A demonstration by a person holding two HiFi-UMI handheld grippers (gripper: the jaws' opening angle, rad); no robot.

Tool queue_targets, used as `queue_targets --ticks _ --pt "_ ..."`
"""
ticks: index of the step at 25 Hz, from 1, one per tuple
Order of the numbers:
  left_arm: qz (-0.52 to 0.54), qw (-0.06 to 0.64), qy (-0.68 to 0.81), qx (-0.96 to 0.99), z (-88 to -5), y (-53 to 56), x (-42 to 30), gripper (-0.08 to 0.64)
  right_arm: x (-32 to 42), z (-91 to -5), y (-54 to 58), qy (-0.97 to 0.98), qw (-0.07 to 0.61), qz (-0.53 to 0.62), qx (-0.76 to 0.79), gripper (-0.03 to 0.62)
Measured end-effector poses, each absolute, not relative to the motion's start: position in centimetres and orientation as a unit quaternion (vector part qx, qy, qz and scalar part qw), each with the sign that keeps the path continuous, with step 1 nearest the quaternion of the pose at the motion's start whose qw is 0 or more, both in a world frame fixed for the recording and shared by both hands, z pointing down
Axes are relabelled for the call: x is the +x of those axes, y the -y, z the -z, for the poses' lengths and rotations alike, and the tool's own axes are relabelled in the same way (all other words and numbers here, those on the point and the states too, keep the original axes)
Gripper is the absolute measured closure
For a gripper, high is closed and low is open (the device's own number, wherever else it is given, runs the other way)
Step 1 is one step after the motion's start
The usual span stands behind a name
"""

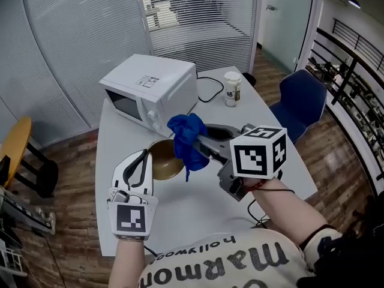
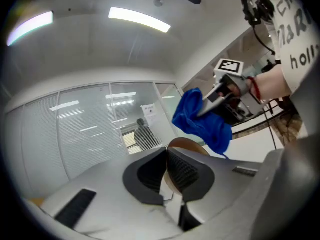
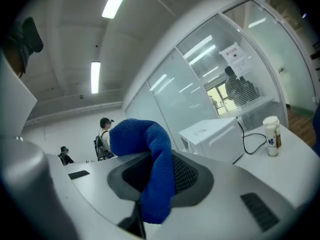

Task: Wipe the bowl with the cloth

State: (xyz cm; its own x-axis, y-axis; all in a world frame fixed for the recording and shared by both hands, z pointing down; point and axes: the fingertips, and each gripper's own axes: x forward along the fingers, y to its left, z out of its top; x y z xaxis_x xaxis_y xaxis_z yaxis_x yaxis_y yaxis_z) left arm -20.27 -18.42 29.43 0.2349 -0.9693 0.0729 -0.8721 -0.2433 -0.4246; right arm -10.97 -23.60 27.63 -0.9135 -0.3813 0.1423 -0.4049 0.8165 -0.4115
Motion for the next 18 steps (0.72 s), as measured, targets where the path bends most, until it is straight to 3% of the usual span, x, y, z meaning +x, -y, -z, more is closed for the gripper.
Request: queue_targets --ticks 3,9,15,18 --pt "0.195 0.191 -0.543 -0.794 -30.1 17.8 -18.2 0.554 -11.2 -24.9 24.0 0.971 0.033 -0.165 0.171 0.494" --pt "0.272 0.278 -0.452 -0.803 -31.8 17.8 -15.1 0.554 -13.4 -26.1 24.4 0.976 0.112 -0.115 0.146 0.494" --pt "0.343 0.333 -0.386 -0.789 -34.7 18.2 -13.9 0.554 -15.5 -32.3 24.7 0.959 0.191 -0.179 0.107 0.494" --pt "0.354 0.354 -0.377 -0.779 -35.3 17.9 -13.7 0.554 -15.8 -34.2 23.9 0.947 0.196 -0.241 0.084 0.494"
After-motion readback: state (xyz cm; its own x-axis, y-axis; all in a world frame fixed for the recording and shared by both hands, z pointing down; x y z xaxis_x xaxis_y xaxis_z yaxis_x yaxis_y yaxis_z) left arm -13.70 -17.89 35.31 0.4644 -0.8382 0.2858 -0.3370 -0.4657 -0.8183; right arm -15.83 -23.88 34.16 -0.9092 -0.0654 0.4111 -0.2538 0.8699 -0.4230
